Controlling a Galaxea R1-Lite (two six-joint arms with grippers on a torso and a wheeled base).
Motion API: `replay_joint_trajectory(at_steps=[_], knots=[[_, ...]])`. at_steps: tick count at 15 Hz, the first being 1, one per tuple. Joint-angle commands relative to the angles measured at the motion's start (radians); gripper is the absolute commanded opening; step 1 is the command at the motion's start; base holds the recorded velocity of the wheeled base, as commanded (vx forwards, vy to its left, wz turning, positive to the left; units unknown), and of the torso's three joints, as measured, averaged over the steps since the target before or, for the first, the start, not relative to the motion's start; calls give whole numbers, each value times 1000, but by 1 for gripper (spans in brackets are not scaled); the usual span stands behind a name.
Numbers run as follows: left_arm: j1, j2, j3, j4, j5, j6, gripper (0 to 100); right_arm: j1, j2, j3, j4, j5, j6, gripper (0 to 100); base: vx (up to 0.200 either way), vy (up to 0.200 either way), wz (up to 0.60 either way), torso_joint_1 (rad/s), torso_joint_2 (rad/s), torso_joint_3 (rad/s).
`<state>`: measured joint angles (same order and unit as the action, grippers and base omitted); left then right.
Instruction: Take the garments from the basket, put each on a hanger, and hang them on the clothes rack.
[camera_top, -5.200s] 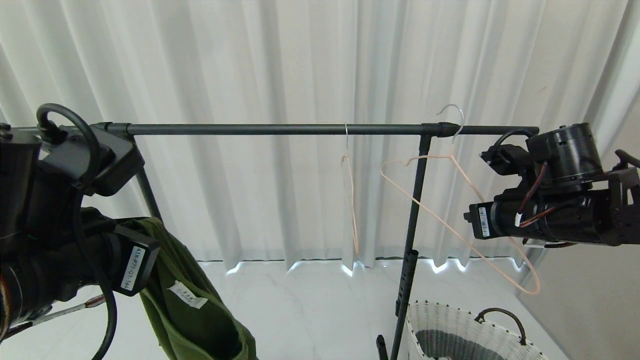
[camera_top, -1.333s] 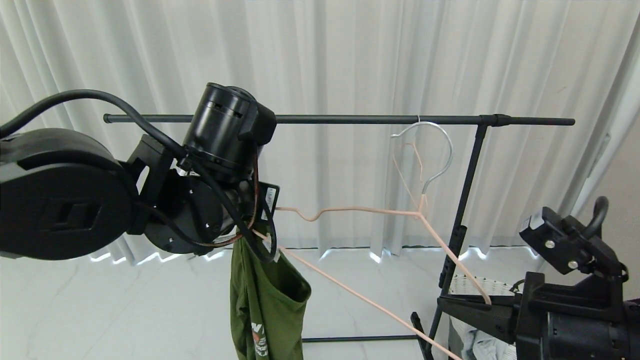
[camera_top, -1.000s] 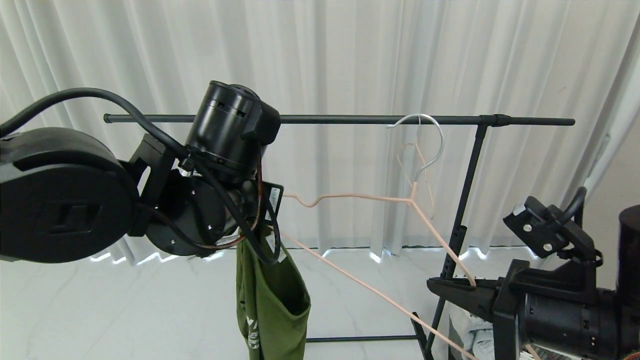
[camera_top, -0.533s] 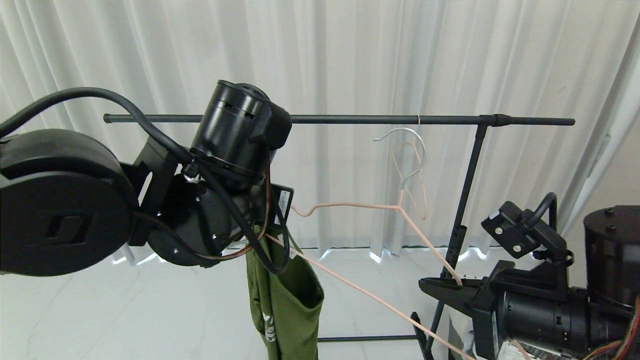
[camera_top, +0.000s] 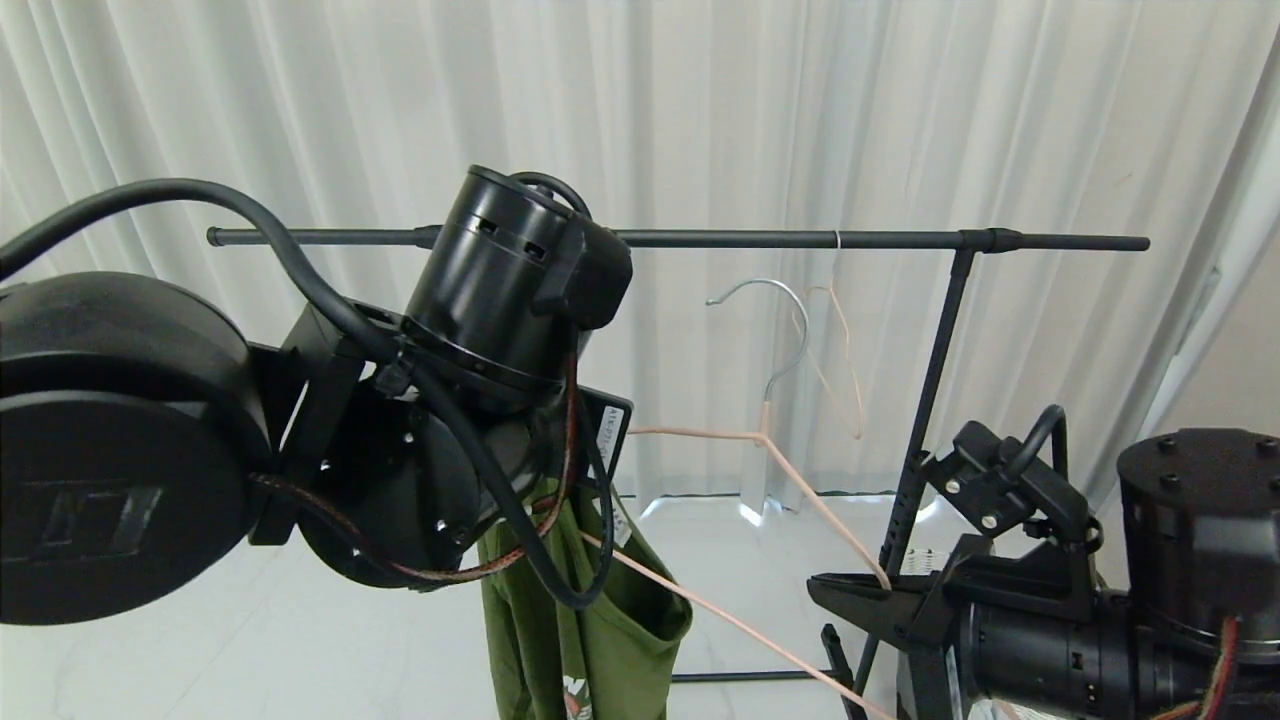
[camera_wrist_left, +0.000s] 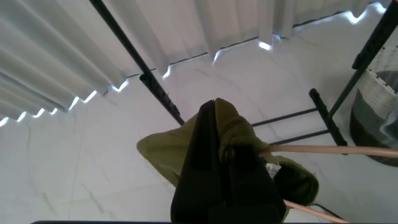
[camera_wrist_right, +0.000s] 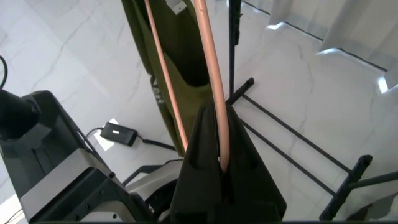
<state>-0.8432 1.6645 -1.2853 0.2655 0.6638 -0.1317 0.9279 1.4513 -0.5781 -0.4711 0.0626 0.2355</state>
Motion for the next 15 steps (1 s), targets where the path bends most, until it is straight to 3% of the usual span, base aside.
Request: replay_joint_trajectory(at_steps=[1,9,15], knots=[[-13,-6,-2,-2,-1,0,0,3,38,0,-18,0,1,0,0,0,0,0,0,0],[-96,-19,-20,-2,-1,-78,0,28,146,-12,-130,2,7,0,0,0,0,0,0,0],[-132,-19,-45,-2,-30,-101,0,40,204,-71,-138,2,10,0,0,0,0,0,0,0]])
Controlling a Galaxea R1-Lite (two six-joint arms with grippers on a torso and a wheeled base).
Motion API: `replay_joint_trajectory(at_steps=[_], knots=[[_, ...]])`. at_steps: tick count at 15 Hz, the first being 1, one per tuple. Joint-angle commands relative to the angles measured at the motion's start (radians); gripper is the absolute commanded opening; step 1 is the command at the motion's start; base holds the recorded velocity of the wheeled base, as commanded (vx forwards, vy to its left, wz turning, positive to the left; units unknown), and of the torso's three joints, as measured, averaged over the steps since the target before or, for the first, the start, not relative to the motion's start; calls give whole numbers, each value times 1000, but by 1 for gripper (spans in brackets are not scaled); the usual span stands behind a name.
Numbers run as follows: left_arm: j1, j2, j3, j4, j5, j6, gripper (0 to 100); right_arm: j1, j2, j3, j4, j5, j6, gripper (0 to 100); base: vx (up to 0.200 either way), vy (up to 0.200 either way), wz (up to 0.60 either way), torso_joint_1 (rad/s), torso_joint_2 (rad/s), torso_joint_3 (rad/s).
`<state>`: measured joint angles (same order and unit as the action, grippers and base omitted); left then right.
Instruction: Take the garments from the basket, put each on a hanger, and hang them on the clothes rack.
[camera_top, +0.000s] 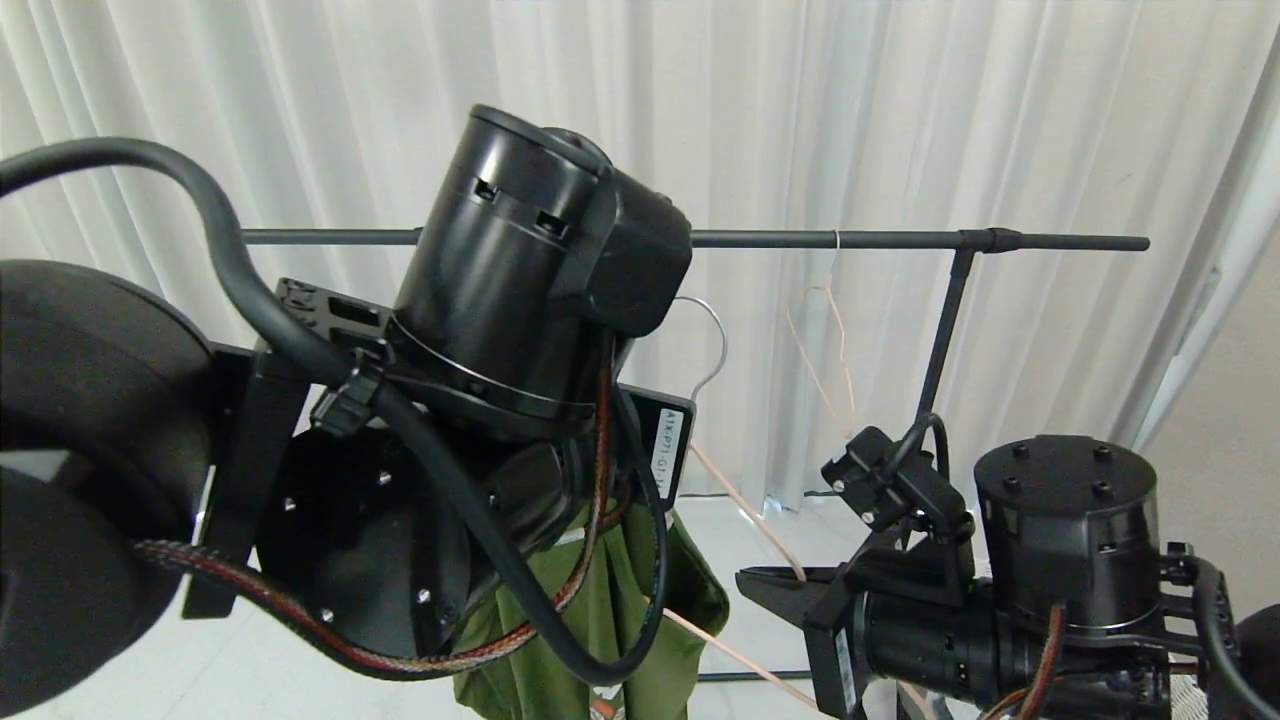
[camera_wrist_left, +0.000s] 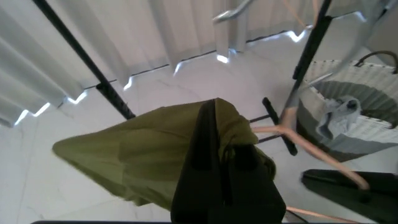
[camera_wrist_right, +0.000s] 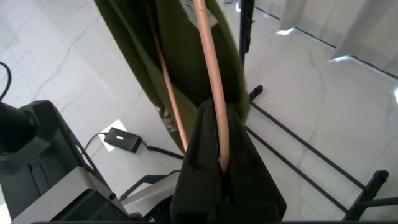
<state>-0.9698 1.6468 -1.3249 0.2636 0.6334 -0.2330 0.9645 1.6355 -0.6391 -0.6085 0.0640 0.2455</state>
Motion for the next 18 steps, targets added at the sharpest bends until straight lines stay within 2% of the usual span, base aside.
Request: replay_joint_trajectory(at_steps=[1,4,7,10,14,17,18], knots=[[-17,1,-19,0,-11,-6,0,11,29,-22,0,0,0,0,0,0,0,0,0,0],[-37,-2,-5,0,-15,-35,0,14,40,-39,0,-3,12,0,0,0,0,0,0,0],[-37,-36,49,0,-15,-35,0,13,21,-37,-13,-55,38,0,0,0,0,0,0,0],[-37,-51,75,0,-15,-40,0,11,26,-31,-123,-75,47,0,0,0,0,0,0,0],[-35,-55,102,-4,-12,-43,0,8,21,-30,-180,-116,47,0,0,0,0,0,0,0],[-35,-74,138,-23,-14,-43,0,8,21,-30,-224,-118,41,0,0,0,0,0,0,0],[-35,-78,151,-24,-12,-43,100,8,20,-30,-226,-119,40,0,0,0,0,0,0,0]])
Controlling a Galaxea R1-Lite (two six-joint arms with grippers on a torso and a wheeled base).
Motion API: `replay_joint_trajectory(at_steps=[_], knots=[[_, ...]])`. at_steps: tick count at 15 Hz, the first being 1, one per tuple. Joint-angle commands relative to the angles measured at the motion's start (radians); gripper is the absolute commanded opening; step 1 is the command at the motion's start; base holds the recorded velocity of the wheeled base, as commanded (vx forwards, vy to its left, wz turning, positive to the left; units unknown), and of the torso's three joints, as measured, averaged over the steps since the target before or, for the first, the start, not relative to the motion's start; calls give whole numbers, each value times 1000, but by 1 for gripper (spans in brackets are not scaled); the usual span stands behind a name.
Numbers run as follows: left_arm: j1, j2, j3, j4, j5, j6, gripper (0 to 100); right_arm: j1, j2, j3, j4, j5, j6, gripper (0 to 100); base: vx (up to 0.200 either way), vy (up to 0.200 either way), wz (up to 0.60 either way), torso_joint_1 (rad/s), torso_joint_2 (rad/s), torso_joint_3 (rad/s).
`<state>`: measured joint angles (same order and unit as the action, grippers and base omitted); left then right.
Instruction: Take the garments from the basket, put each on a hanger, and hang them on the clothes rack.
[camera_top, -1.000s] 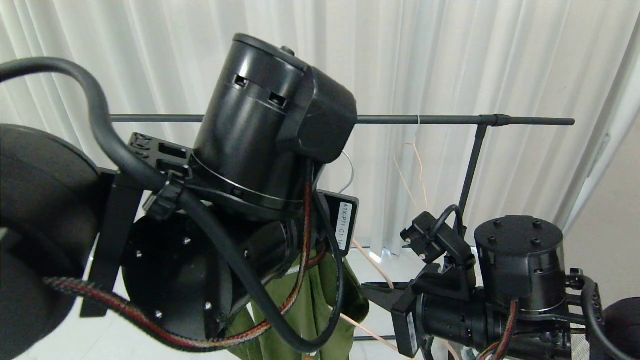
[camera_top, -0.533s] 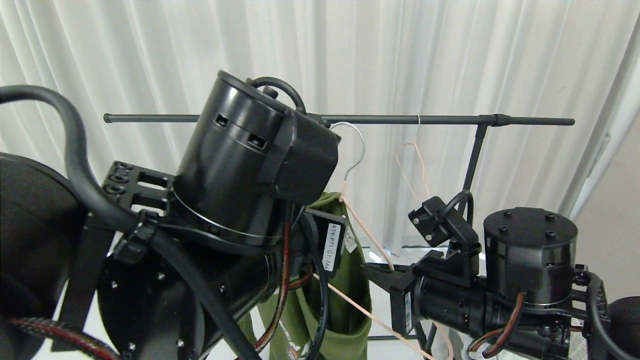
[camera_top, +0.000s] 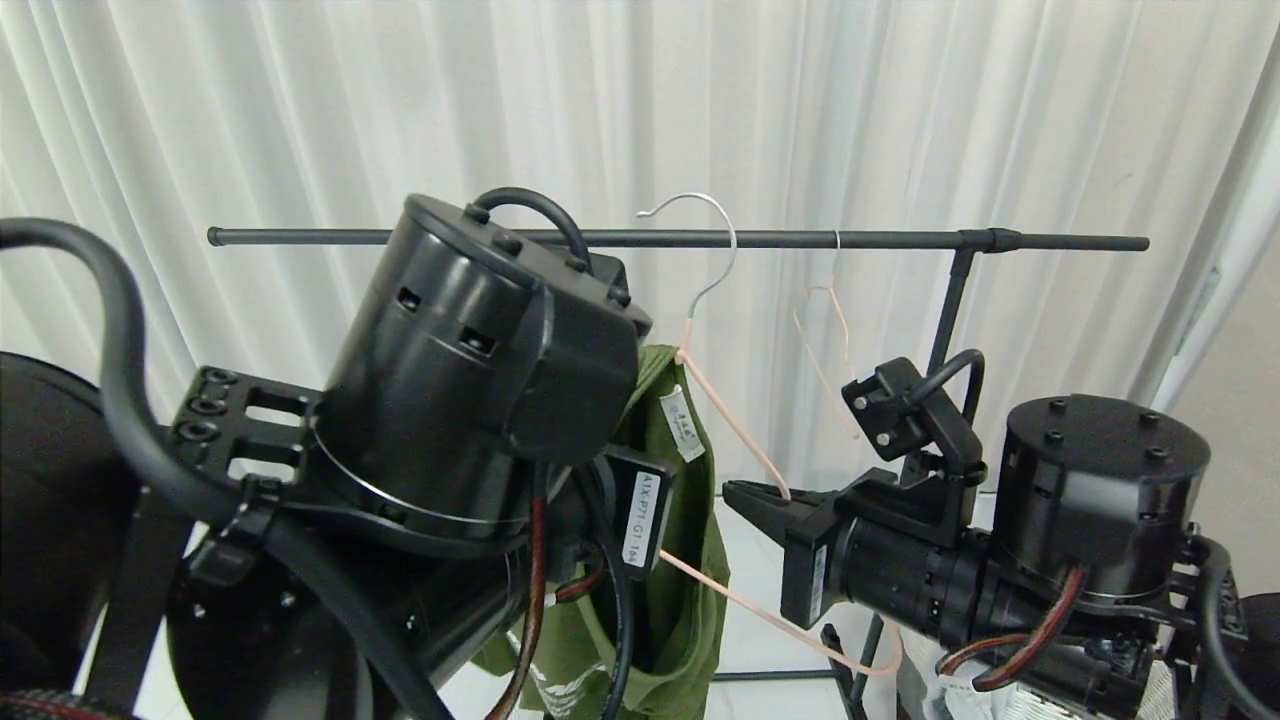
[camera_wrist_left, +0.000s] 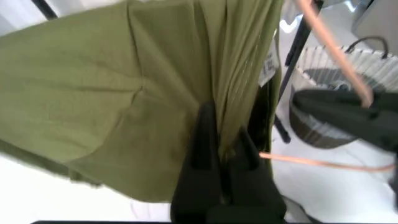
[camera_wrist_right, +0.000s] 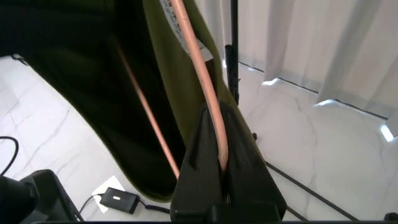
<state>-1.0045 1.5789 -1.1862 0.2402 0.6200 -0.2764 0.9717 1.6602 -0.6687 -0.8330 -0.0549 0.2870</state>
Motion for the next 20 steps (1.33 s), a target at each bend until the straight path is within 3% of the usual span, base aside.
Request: replay_joint_trajectory(at_steps=[1,5,9,10,12,13,15,16,20], knots=[[0,-22,22,-1,0,-1,100,1,-13,0,-2,1,-2,0,0,0,0,0,0,0],[1,-100,92,-1,0,-1,100,-24,-33,8,-17,0,-5,0,0,0,0,0,0,0],[-2,-287,226,-1,-19,43,100,-70,-96,127,-26,32,-101,0,0,0,0,0,0,0],[-3,-346,238,-1,-68,103,100,-70,-119,164,-26,53,-117,0,0,0,0,0,0,0],[15,-451,270,-1,-290,246,100,-67,-169,244,-26,95,-175,0,0,0,0,0,0,0],[69,-479,298,-1,-378,318,100,-59,-195,279,-29,101,-192,0,0,0,0,0,0,0],[178,-482,342,-16,-474,485,100,-27,-237,339,-49,102,-206,0,0,0,0,0,0,0],[199,-473,350,-42,-539,520,100,-4,-257,371,-58,102,-223,0,0,0,0,0,0,0],[191,-410,367,-67,-749,526,100,107,-315,456,-66,99,-259,0,0,0,0,0,0,0]])
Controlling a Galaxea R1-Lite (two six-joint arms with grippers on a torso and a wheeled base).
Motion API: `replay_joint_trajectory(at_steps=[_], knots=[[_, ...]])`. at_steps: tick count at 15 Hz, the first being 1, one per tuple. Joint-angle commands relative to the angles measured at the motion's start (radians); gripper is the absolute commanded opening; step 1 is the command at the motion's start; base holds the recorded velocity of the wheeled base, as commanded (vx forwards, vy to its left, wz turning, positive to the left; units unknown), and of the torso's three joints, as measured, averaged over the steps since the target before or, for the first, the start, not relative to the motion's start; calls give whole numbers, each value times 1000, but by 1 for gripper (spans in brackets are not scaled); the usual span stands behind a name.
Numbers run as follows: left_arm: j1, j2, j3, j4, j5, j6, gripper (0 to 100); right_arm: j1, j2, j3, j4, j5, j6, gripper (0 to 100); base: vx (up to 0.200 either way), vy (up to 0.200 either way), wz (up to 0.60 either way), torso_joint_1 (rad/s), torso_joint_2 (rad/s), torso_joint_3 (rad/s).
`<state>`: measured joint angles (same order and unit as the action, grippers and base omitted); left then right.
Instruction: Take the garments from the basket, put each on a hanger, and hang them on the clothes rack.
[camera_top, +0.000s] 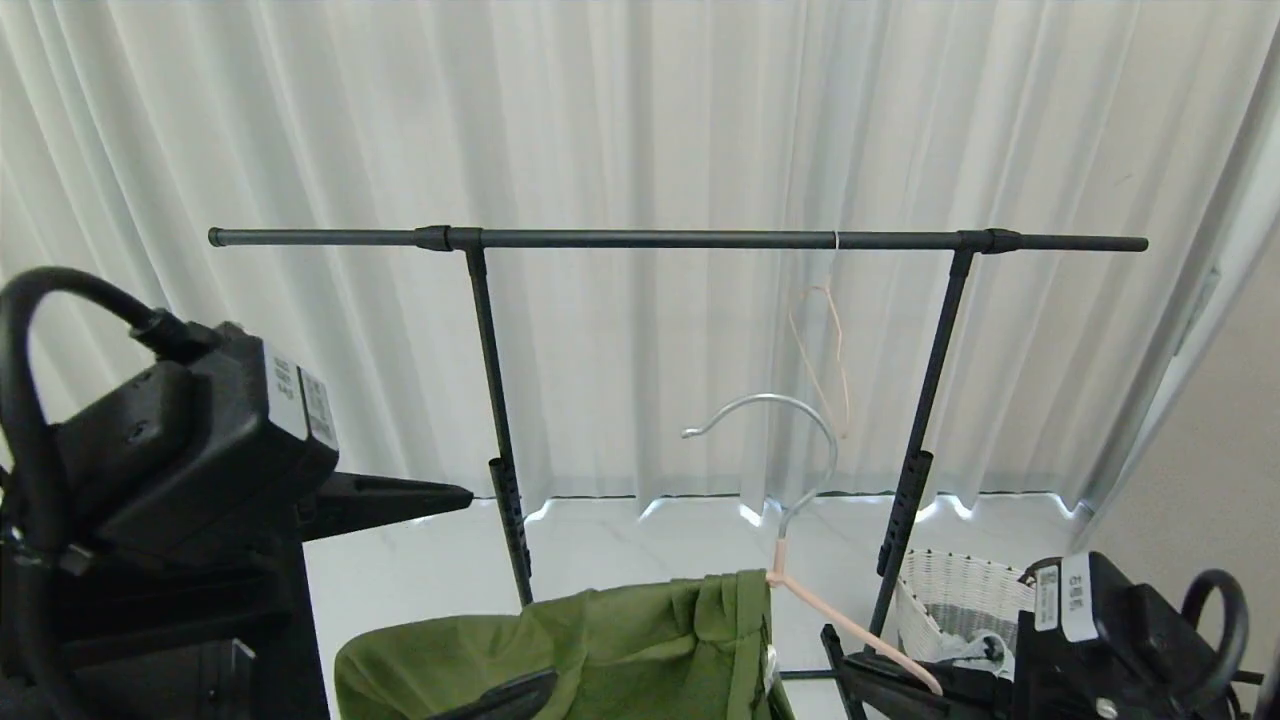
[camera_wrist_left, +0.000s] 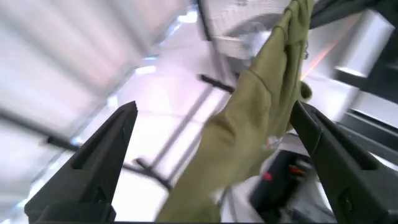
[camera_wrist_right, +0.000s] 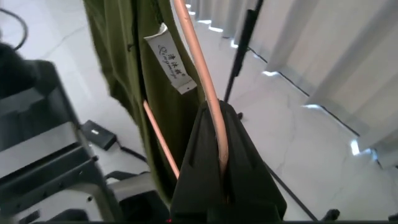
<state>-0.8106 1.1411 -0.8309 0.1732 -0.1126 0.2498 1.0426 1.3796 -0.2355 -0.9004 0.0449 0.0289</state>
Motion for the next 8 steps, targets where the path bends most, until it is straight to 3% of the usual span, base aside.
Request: replay_joint_trajectory(at_steps=[1,3,8], knots=[[-30,34,30,0,-72,0,100,50,-34,25,2,0,-6,0,0,0,0,0,0,0],[-62,46,59,0,-111,0,100,59,-33,25,2,0,-14,0,0,0,0,0,0,0],[-108,120,72,-12,-114,0,100,114,-30,24,2,0,-21,0,0,0,0,0,0,0]])
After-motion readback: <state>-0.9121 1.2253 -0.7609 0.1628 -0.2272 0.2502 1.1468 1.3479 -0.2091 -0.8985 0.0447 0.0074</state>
